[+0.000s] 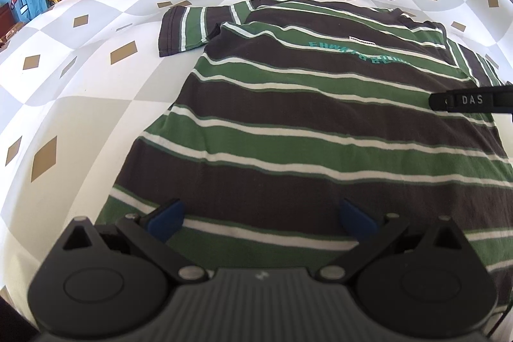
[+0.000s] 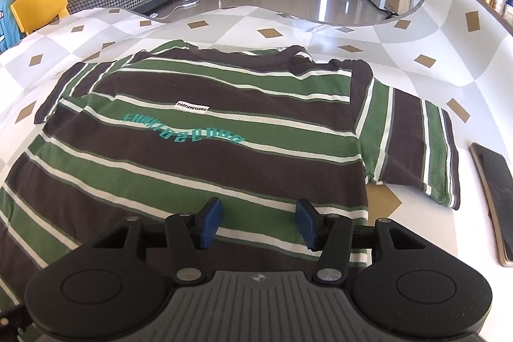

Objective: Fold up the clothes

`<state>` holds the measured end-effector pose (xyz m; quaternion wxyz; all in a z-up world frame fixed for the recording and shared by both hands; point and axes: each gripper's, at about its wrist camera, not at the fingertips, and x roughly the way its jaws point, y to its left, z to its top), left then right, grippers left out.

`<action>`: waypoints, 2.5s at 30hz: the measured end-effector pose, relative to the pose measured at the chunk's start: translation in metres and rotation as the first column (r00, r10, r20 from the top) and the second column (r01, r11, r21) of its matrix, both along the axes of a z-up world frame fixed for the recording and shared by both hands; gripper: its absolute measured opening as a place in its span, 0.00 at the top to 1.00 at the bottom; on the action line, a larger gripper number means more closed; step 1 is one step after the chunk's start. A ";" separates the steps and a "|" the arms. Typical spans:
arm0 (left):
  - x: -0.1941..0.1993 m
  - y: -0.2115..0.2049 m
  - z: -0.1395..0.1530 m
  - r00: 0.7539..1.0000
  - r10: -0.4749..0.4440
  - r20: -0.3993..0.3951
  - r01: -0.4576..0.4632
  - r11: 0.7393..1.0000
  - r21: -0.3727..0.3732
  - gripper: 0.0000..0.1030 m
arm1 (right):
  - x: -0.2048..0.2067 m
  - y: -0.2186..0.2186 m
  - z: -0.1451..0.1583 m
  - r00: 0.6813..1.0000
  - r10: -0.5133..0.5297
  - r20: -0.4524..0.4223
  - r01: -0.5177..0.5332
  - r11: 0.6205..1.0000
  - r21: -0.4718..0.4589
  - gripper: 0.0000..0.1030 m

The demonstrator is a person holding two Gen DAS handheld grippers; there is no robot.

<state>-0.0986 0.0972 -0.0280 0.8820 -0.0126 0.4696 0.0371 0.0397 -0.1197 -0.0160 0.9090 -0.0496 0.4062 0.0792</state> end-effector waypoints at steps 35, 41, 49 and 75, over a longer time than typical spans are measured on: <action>-0.025 -0.020 0.003 0.998 -0.014 -0.065 0.014 1.000 -0.001 0.00 | -0.102 0.002 0.011 0.994 -0.043 -0.097 0.042 0.999 -0.012 0.49; -0.022 -0.021 0.003 0.996 -0.014 -0.084 0.014 1.000 -0.004 0.00 | -0.112 -0.002 0.011 0.992 -0.085 -0.096 0.084 0.996 -0.014 0.48; -0.018 -0.025 0.002 0.994 -0.026 -0.106 0.027 1.000 0.007 0.00 | -0.119 -0.008 0.010 0.978 -0.167 -0.122 0.169 0.986 0.003 0.43; 0.006 -0.012 0.021 1.000 0.024 0.004 -0.024 0.998 0.055 0.00 | -0.113 0.001 0.018 0.990 -0.129 -0.051 0.132 0.989 0.060 0.39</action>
